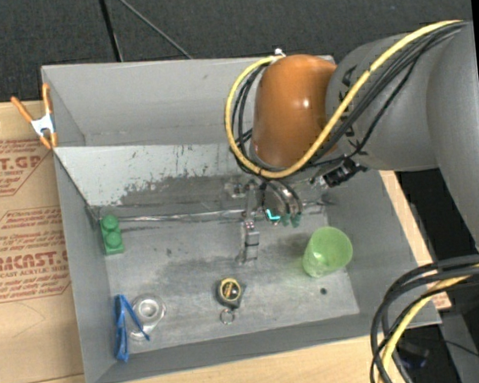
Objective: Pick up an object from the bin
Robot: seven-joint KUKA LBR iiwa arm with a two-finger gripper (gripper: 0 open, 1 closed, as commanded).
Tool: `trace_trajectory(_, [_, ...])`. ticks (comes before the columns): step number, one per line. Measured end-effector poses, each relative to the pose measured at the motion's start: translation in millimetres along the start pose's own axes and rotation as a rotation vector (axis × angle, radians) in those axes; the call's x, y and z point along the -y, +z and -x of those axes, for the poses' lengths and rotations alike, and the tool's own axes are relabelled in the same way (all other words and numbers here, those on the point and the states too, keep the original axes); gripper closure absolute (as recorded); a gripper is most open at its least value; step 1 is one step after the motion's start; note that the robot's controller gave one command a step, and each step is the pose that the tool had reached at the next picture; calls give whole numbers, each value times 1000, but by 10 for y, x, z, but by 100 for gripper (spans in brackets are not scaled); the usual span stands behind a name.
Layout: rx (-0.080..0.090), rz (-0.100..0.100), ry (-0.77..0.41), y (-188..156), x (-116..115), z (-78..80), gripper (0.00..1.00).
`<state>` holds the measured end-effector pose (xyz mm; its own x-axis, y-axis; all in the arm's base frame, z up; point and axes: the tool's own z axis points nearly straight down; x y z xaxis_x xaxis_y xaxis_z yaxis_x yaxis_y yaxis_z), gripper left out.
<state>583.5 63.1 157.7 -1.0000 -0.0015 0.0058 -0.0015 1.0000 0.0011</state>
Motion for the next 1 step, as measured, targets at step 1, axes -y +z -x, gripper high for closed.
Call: trace_trajectory(1, [-5,-1,7,754,-27,-578,0])
